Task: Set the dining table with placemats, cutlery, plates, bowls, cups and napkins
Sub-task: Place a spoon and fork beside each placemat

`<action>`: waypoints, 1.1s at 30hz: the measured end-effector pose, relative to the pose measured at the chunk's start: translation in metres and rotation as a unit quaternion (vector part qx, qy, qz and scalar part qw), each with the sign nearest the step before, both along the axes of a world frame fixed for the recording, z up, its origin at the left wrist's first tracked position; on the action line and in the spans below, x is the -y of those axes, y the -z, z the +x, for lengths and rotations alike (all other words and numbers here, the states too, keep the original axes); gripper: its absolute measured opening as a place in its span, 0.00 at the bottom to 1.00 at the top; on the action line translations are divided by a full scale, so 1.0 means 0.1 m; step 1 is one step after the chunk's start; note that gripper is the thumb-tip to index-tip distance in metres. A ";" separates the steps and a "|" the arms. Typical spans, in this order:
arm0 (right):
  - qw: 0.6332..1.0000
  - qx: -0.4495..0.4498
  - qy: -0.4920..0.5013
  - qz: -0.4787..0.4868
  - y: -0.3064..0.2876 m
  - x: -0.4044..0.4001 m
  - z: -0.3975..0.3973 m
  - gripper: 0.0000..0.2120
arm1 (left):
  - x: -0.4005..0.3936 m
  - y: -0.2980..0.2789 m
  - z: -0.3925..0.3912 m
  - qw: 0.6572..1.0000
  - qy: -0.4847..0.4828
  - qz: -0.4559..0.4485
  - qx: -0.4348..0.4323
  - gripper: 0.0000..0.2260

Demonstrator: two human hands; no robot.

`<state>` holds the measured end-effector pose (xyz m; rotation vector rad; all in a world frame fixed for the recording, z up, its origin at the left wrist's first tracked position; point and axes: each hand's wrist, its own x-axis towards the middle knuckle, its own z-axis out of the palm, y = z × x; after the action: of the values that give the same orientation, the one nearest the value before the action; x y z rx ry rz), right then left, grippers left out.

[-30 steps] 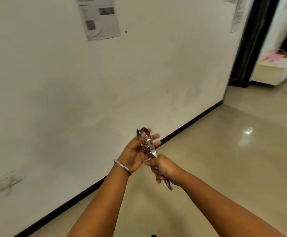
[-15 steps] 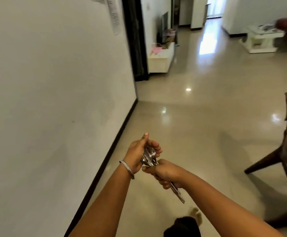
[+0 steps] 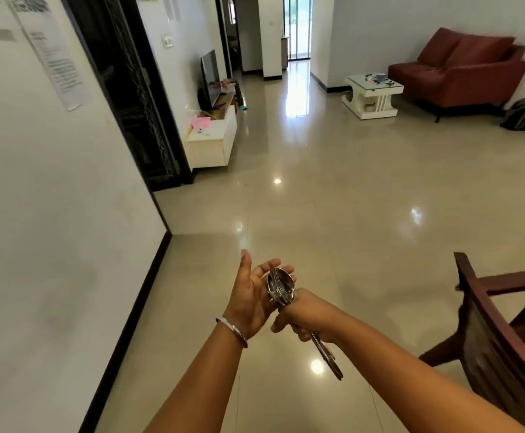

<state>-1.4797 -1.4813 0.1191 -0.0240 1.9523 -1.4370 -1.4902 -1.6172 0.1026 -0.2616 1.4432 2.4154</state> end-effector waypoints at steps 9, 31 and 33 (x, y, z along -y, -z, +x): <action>0.994 -0.012 0.104 0.000 0.20 -0.38 -2.20 0.18 | -0.50 0.24 -2.26 0.967 0.194 -0.160 -0.035 0.32; 0.873 -0.083 0.411 -0.249 0.10 -3.31 -5.89 0.10 | -4.04 -0.16 -6.72 0.957 0.287 0.037 0.007 0.08; 0.874 -0.085 0.419 -0.231 0.01 -3.76 -6.13 0.09 | -4.51 -0.20 -6.91 0.951 0.308 -0.001 -0.012 0.10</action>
<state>-2.0931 -1.1049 0.1179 0.5630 1.7642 -2.5174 -2.1815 -1.1660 0.1228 0.1973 1.2898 1.9071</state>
